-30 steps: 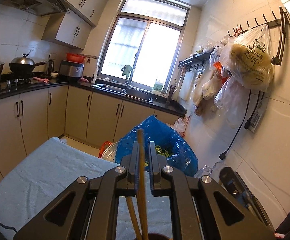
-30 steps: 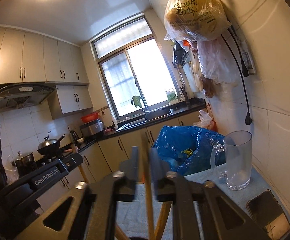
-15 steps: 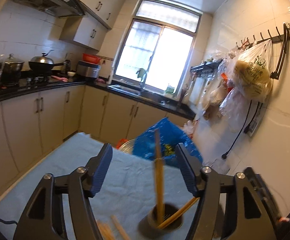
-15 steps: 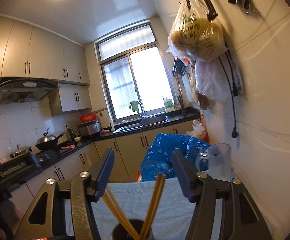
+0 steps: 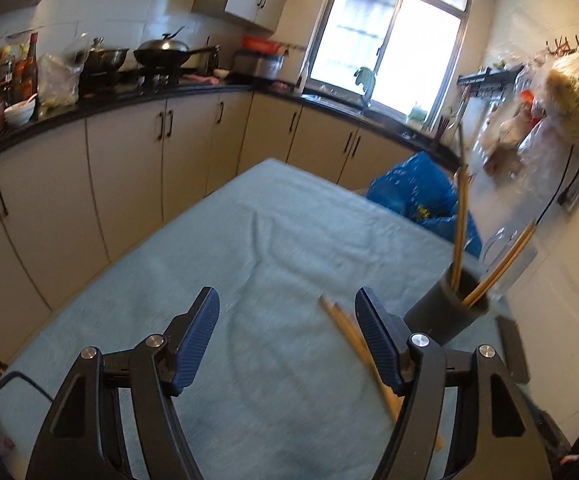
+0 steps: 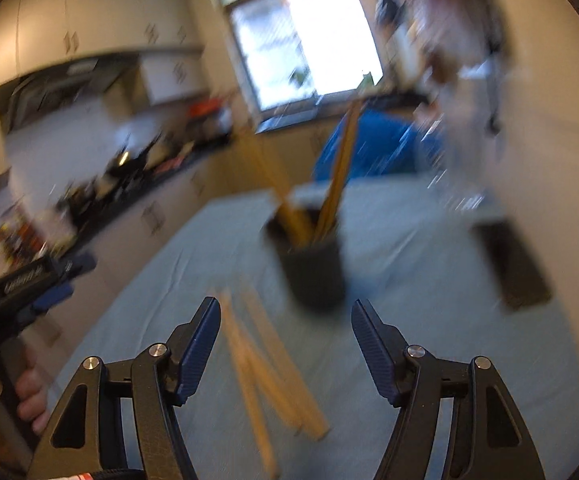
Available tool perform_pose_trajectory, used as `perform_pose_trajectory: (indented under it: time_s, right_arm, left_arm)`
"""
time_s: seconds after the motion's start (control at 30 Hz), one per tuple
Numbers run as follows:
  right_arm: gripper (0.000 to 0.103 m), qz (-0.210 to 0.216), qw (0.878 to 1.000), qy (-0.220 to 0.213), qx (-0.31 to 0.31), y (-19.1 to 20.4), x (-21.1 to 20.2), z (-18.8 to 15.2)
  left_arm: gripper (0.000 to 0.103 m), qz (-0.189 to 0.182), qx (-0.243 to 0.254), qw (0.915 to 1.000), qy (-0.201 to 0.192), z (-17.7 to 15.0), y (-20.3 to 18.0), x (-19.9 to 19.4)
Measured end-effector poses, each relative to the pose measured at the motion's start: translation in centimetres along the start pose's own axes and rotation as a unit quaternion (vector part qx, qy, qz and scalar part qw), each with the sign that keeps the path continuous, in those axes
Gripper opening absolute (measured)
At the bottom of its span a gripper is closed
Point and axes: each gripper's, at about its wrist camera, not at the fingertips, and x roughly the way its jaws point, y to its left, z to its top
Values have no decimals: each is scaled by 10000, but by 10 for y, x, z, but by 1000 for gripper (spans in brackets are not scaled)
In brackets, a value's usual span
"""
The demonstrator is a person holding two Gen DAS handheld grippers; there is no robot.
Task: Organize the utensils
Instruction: 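Open both tools to drop the chopsticks into the holder, then move both open tools back toward the remaining chopsticks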
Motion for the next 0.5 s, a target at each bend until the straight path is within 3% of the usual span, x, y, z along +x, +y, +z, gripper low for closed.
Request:
perform_pose_trajectory:
  time_s: [0.07,0.2,0.5]
  right_arm:
    - [71,29,9990,391,-233,11,15,-18]
    - [47,41,9950,925,-374,21,32,-40]
    - [18,-420,9831,1479,-994,41,54,-72]
  left_arm:
    - [69,21,62,9999,97,-9,6,1]
    - [69,34,73,9998,172,-16,16,-2]
    - [69,65,-130,9995,298,-16,29,7]
